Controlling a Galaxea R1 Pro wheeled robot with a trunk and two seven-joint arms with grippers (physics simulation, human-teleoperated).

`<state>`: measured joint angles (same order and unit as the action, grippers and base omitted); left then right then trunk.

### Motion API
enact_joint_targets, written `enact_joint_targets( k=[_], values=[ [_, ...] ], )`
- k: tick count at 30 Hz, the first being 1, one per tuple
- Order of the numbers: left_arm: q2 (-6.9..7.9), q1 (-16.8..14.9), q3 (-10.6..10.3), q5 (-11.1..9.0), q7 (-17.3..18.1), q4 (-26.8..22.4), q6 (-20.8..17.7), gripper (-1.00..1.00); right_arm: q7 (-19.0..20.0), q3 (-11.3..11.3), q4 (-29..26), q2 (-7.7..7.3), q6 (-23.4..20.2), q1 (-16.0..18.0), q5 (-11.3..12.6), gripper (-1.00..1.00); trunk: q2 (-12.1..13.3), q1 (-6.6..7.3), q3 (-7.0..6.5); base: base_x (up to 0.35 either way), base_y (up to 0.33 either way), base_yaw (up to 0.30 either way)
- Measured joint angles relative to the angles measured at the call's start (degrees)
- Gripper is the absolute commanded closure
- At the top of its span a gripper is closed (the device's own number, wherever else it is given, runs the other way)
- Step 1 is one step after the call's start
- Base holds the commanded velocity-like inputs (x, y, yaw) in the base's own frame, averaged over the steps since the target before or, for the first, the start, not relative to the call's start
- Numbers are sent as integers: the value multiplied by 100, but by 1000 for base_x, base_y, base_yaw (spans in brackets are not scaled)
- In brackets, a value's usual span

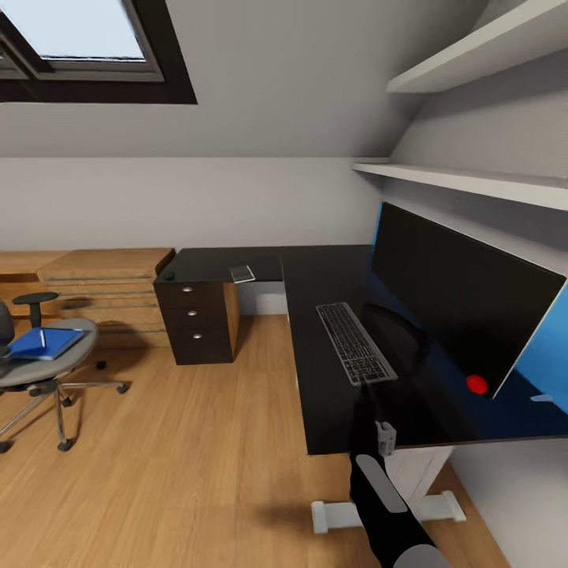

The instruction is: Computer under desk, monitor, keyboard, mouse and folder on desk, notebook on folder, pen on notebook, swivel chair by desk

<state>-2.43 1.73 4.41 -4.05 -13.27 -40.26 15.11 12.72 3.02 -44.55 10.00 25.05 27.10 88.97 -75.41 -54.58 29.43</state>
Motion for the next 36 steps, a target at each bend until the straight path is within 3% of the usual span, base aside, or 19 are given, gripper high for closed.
enact_joint_targets(
  k=[17, 26, 30, 36],
  values=[
    [0, 0, 7, -1, -3, 0, 1, -100, 7, 20, 6, 0, -2, 1, 4, -100, 0, 0, 0, -337, 0, 0],
    [8, 0, 10, -1, -7, 0, 0, -100, 27, 72, 17, 0, 0, 1, -113, -100, 0, 0, 0, -337, 0, 0],
    [14, 0, 26, -1, -13, 0, -3, -100, 32, 324, 19, 0, 8, -2, -501, -100, 0, 0, 0, -322, 0, 0],
    [29, 0, 73, -1, -10, -14, 0, -100, 39, 692, 37, 0, 57, -5, -1315, -100, 0, 3, 0, -148, 0, 0]
  ],
)
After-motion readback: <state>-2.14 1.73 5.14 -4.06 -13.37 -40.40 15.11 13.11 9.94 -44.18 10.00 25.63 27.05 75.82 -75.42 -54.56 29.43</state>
